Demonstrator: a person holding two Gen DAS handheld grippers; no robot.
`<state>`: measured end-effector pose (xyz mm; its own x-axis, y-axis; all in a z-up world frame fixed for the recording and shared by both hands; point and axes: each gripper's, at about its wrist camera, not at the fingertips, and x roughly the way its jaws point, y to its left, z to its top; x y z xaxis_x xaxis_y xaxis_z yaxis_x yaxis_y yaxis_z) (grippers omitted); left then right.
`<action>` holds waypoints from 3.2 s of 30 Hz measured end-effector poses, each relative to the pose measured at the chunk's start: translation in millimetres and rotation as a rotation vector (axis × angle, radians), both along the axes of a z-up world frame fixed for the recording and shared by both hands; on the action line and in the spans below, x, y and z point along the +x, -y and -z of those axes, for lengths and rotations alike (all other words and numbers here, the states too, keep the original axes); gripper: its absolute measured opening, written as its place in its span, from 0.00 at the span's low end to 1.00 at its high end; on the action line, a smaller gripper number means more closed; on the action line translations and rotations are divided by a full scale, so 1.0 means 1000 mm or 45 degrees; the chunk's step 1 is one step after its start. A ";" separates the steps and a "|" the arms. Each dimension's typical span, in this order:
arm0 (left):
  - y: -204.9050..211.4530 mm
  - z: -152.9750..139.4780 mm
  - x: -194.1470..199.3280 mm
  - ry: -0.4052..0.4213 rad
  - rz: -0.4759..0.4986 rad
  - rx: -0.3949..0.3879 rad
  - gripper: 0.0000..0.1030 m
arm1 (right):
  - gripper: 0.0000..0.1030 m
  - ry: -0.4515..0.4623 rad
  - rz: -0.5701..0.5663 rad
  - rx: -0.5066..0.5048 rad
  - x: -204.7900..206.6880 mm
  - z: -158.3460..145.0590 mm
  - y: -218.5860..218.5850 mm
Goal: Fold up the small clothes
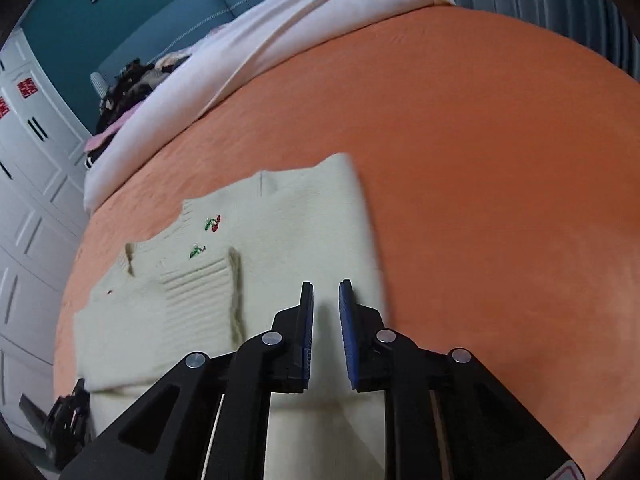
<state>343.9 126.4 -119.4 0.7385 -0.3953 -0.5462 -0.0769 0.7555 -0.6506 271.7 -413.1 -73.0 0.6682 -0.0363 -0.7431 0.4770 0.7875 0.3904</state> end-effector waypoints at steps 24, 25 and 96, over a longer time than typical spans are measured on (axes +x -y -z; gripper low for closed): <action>-0.058 -0.039 -0.231 -0.423 0.099 0.042 0.48 | 0.45 -0.131 -0.163 0.388 -0.275 0.040 -0.110; -0.055 -0.038 -0.227 -0.444 0.140 0.029 0.08 | 0.23 -0.126 -0.160 0.396 -0.278 0.038 -0.109; -0.029 -0.023 -0.043 -0.393 0.208 0.464 0.12 | 0.10 -0.108 -0.038 0.152 -0.130 0.033 -0.015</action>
<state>300.7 155.9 -96.3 0.4653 -0.2355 -0.8533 -0.0857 0.9475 -0.3082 141.9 -398.3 -106.1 0.6023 0.0745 -0.7948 0.4893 0.7522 0.4413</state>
